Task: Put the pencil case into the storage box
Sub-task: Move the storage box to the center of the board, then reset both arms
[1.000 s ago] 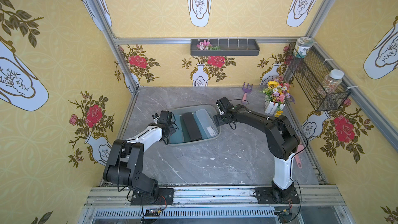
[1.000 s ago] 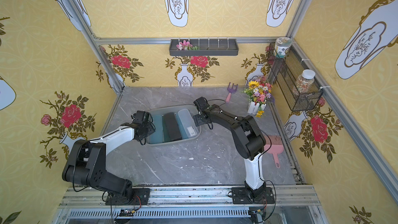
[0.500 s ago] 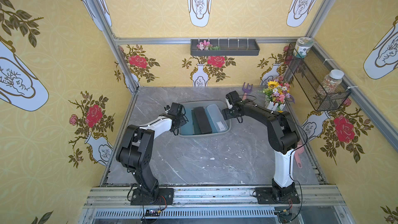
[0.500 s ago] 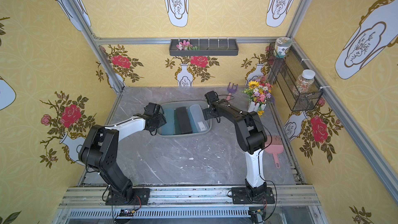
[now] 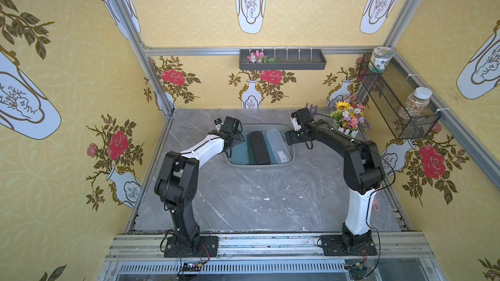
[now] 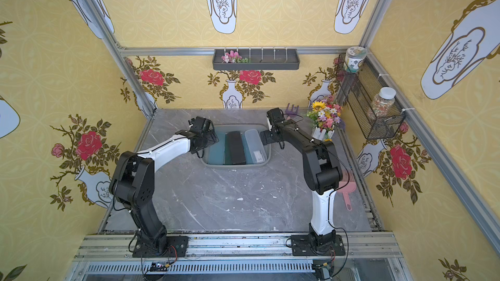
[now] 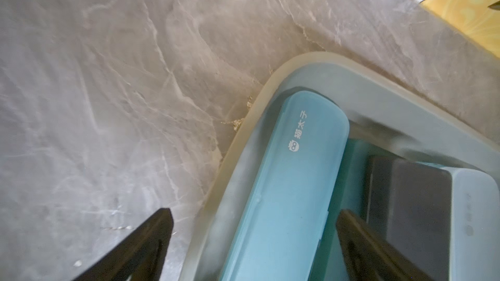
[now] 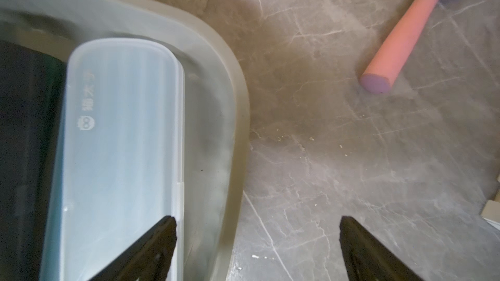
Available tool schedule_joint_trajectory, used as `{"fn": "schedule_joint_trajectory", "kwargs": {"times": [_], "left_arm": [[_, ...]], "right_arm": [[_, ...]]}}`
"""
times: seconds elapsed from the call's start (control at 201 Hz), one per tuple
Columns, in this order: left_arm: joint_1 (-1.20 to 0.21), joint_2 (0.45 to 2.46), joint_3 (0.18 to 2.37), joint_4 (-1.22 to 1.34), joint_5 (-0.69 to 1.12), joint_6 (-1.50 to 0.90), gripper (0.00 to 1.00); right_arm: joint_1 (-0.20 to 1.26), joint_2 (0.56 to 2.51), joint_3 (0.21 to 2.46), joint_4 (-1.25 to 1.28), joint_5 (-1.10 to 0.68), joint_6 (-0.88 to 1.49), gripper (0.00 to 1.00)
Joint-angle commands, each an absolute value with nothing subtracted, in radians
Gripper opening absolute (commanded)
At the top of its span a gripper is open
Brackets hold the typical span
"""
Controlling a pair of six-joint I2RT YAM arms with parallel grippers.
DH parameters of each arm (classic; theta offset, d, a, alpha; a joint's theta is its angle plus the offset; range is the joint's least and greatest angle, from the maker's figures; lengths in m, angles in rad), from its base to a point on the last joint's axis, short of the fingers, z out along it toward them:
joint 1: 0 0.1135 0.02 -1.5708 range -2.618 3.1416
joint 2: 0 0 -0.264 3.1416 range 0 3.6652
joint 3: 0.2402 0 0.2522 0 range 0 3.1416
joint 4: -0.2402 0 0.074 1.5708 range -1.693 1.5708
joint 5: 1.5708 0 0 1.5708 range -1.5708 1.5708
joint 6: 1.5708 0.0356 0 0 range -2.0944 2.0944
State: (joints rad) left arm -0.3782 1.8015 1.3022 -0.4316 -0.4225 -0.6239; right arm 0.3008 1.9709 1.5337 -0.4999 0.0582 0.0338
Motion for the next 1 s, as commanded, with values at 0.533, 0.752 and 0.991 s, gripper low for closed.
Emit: {"fn": "schedule_joint_trajectory", "kwargs": {"times": [0.533, 0.752, 0.991], "left_arm": [[-0.337, 1.113, 0.771, 0.009, -0.648, -0.374, 1.0], [-0.281, 0.943, 0.549, 0.219, -0.548, -0.268, 1.0], [-0.211, 0.92, 0.34, 0.456, -0.46, -0.163, 0.97]], "right_arm": [[0.168, 1.395, 1.051, -0.223, -0.066, 0.113, 0.97], [0.066, 1.264, 0.788, -0.008, -0.083, 0.125, 0.97], [-0.047, 1.235, 0.584, 0.203, -0.145, 0.165, 0.97]]}}
